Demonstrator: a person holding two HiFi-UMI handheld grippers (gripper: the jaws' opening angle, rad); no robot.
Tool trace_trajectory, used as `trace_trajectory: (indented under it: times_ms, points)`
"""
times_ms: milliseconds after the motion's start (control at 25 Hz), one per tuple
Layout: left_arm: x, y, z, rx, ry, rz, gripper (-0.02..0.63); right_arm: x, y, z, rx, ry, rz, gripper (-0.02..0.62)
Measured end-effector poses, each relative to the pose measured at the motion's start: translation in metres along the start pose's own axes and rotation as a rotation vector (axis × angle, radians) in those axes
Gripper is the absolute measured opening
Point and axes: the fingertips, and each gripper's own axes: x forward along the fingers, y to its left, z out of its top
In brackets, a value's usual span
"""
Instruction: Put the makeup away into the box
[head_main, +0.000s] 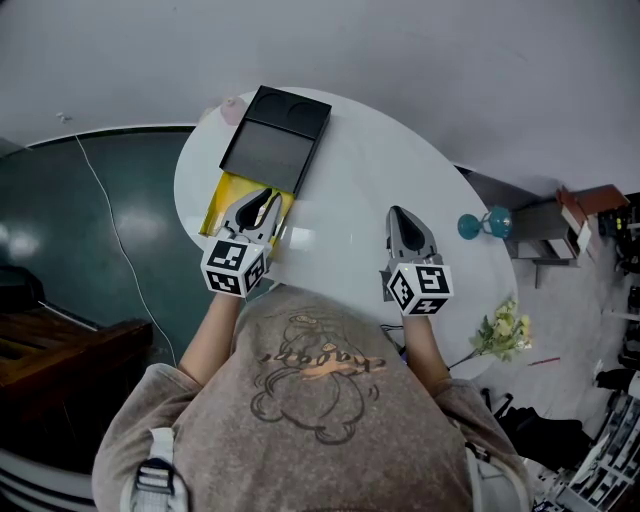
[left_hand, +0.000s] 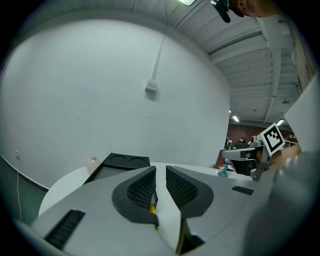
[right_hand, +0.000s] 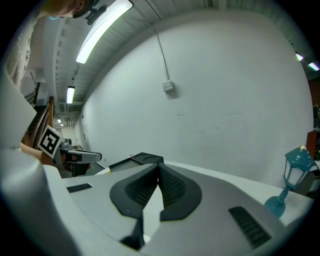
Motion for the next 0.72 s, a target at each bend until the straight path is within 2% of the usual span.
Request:
trace_trajectory:
  times_ms: [280, 720]
  points:
    - [0.003, 0.008, -0.011, -0.022, 0.01, 0.019, 0.031, 0.009, 0.003, -0.012, -0.011, 0.017, 0.011, 0.003]
    - [0.006, 0.018, -0.015, -0.039, 0.026, 0.033, 0.025, 0.011, 0.001, -0.021, 0.001, 0.032, 0.007, 0.003]
